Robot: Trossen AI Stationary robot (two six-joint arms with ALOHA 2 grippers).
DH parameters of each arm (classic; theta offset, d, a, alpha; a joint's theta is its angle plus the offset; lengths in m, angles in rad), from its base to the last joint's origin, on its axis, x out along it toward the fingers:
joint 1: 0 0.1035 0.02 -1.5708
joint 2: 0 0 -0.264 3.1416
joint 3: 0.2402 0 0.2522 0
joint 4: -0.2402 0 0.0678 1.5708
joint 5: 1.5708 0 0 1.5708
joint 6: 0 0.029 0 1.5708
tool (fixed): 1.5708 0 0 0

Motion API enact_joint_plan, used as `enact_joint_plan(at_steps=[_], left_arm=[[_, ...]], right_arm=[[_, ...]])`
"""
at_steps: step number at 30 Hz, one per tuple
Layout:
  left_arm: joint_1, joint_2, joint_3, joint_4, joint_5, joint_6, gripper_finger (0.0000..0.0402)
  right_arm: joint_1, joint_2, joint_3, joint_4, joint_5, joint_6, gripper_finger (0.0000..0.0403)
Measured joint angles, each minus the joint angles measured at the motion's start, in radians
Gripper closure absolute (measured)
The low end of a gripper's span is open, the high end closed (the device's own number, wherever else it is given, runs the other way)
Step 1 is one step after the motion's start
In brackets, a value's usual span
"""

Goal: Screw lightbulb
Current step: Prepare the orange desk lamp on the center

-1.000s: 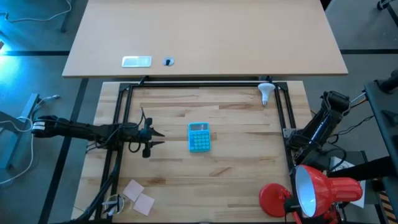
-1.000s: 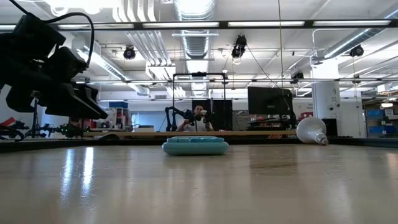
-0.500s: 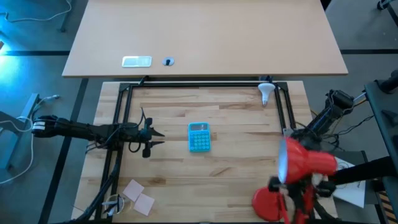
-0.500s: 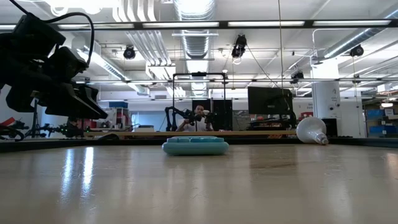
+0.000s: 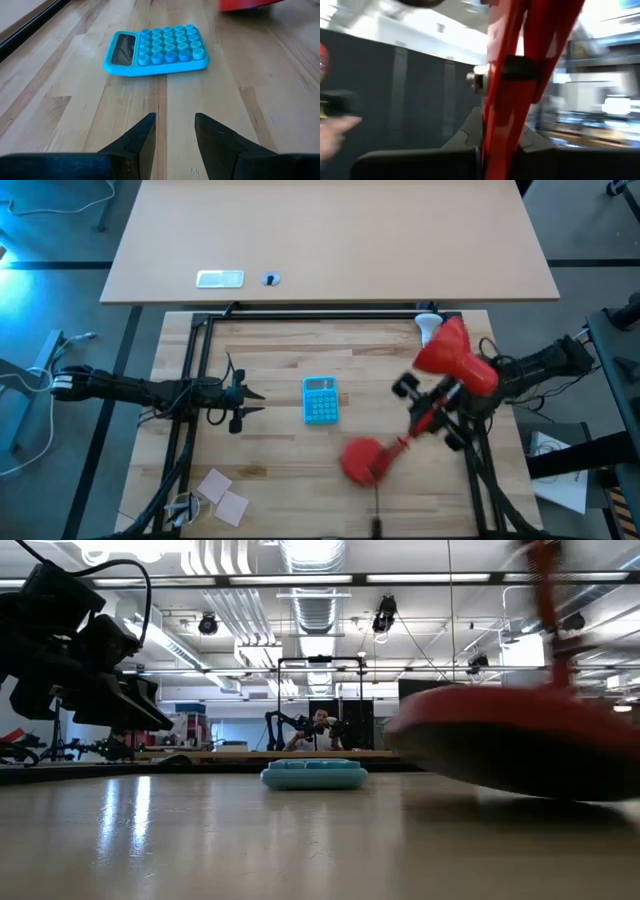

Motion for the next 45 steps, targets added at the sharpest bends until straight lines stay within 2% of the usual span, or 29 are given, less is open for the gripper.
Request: enact_joint_plan(at_steps=[6, 11, 18, 22, 26, 31, 36, 42, 45], left_arm=[[0.0, 0.0, 0.0, 0.003, 0.0, 0.0, 0.0274], [0.0, 0.0, 0.0, 0.005, 0.0, 0.0, 0.0274], [0.0, 0.0, 0.0, 0.011, 0.0, 0.0, 0.0274], [0.0, 0.0, 0.0, 0.012, 0.0, 0.0, 0.0274], [0.0, 0.0, 0.0, 0.016, 0.0, 0.0, 0.0274], [0.0, 0.0, 0.0, 0.016, 0.0, 0.0, 0.0274], [0.0, 0.0, 0.0, 0.017, 0.0, 0.0, 0.0274], [0.0, 0.0, 0.0, 0.018, 0.0, 0.0, 0.0274], [0.0, 0.0, 0.0, 0.018, 0.0, 0.0, 0.0274]], right_arm=[[-0.162, -0.05, 0.0, -0.104, 0.124, -0.103, 0.0386], [-0.262, -0.081, 0.0, -0.155, 0.267, -0.188, 0.0386], [-0.4, -0.111, 0.004, -0.265, 0.472, -0.414, 0.0386], [-0.451, -0.124, 0.003, -0.301, 0.551, -0.525, 0.0386], [-0.456, -0.131, 0.001, -0.337, 0.649, -0.62, 0.0386], [-0.453, -0.103, 0.003, -0.39, 0.656, -0.674, 0.0386], [-0.449, -0.018, 0.003, -0.41, 0.636, -0.724, 0.0386], [-0.39, 0.114, -0.002, -0.397, 0.668, -0.746, 0.0386], [-0.347, 0.19, -0.004, -0.338, 0.753, -0.773, 0.0386]])
